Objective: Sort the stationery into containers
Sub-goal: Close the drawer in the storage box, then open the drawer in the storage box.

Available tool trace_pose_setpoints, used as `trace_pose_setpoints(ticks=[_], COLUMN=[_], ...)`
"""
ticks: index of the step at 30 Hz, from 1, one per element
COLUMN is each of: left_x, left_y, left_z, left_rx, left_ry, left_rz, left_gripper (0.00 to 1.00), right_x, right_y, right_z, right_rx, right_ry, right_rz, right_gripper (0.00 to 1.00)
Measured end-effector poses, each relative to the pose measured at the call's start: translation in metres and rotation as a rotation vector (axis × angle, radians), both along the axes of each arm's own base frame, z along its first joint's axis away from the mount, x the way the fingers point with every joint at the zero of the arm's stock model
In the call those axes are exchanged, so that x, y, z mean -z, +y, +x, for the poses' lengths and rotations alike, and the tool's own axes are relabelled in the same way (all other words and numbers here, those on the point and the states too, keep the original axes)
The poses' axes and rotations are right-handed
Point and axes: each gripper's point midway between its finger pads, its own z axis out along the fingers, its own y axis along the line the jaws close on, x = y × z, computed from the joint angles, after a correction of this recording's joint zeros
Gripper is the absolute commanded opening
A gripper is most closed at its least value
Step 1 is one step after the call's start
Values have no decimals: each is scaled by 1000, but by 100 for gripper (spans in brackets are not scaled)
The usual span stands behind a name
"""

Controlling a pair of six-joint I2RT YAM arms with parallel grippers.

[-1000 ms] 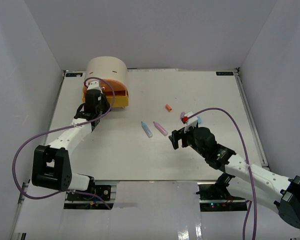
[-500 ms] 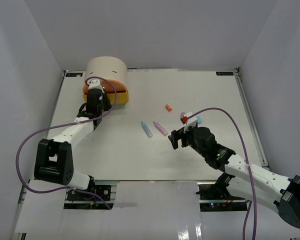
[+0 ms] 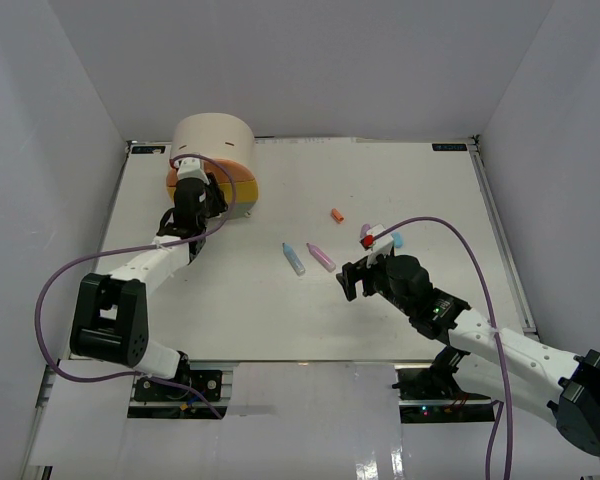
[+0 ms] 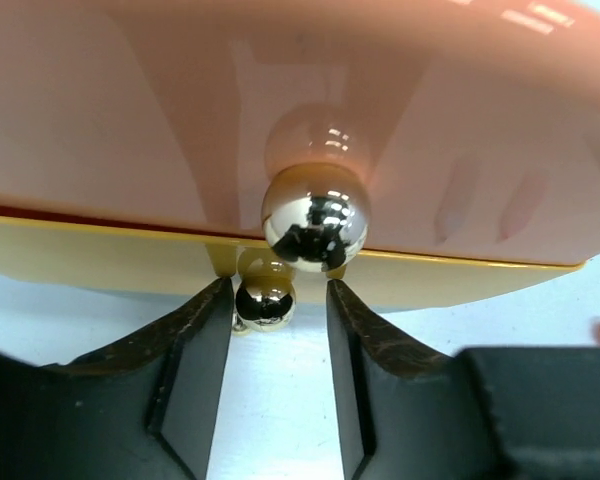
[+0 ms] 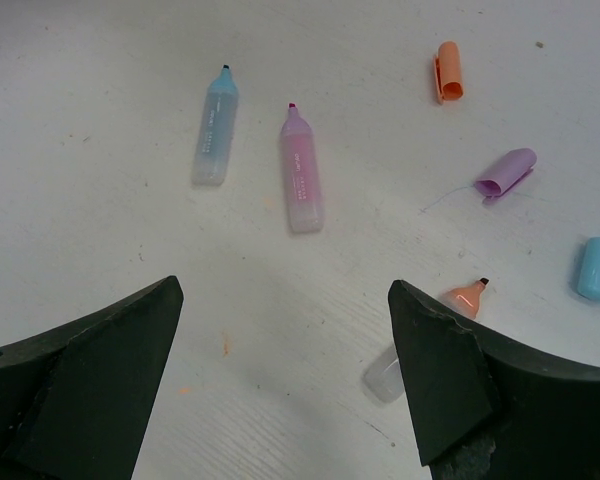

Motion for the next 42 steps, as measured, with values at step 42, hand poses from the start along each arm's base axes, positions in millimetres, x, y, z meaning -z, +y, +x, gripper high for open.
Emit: trace_pose_setpoints(ticks=[42], left_x=[73], left_y=[31], left_z=[-99], left_rx=[-119], left_ry=[164], left_rz=[-600], left_gripper=[76], right_x=[-7], right_y=[8], right_z=[-15], right_rx=[-90], right_ry=[-20], right_rz=[63], right_gripper=[90])
